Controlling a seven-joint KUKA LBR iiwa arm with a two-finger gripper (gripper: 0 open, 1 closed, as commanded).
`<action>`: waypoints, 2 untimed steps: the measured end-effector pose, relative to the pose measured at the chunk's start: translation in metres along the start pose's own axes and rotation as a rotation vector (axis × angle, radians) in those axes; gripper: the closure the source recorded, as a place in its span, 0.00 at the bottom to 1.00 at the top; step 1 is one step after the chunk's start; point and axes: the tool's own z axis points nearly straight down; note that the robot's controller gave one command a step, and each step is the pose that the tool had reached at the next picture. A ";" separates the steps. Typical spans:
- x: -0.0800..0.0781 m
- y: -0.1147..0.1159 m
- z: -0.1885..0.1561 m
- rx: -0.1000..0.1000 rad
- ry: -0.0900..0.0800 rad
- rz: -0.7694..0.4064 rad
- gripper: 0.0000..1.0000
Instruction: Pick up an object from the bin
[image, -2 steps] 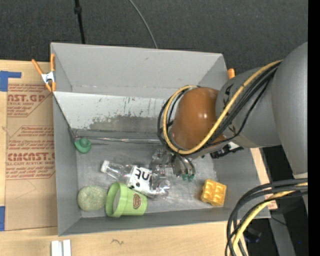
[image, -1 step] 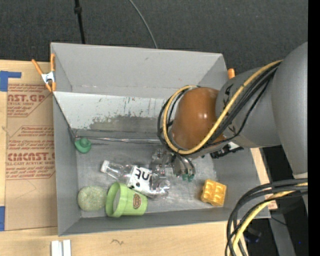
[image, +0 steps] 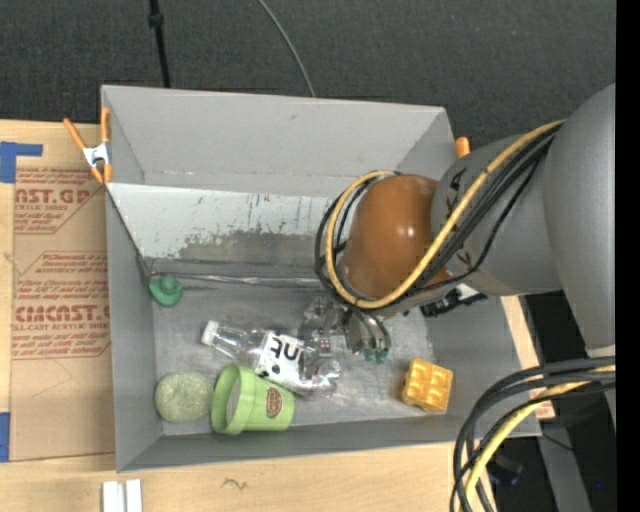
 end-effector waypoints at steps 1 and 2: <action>0.000 0.000 0.000 0.000 0.000 0.000 1.00; 0.000 0.000 0.000 0.000 0.000 0.000 1.00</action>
Offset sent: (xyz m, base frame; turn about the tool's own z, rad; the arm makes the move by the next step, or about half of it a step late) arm 0.0000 0.0001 0.0099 -0.0001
